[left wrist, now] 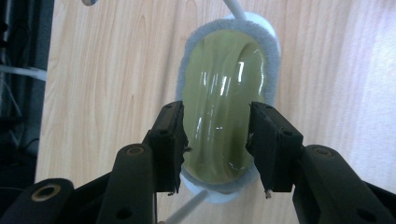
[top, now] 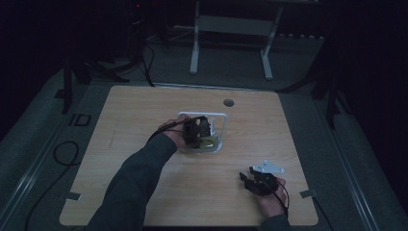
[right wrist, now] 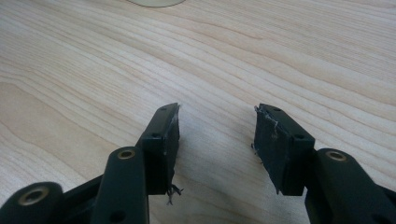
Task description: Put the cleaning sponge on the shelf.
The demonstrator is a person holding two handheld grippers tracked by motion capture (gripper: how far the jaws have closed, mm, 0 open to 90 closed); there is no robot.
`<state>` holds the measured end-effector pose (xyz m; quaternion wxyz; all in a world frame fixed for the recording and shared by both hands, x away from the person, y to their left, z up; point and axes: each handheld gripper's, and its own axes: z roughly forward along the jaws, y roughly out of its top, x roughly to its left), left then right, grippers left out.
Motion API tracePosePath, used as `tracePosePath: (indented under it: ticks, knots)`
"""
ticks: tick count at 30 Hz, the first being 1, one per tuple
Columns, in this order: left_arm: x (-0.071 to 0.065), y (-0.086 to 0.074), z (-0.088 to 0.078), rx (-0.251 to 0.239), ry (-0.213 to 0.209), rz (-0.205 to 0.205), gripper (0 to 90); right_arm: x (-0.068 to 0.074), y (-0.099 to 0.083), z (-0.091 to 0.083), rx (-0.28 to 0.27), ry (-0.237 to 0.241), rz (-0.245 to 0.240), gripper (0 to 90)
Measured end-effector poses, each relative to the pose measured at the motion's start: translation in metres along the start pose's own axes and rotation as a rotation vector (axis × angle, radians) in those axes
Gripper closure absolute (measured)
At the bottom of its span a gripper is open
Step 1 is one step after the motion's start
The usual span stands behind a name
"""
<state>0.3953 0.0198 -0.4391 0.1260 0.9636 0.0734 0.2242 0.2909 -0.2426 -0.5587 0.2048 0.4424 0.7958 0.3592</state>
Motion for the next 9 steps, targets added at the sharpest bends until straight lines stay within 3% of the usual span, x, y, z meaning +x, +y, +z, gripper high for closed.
tracePosePath:
  ticks: [2, 9]
  knots:
    - [0.000, -0.001, -0.002, -0.004, -0.007, -0.007, 56.2, 0.000, 0.000, 0.000, 0.000, 0.000, 0.000, 49.7]
    - [-0.003, -0.009, -0.021, -0.071, -0.027, -0.113, 56.1, 0.000, 0.000, 0.000, 0.000, 0.000, 0.002, 49.7]
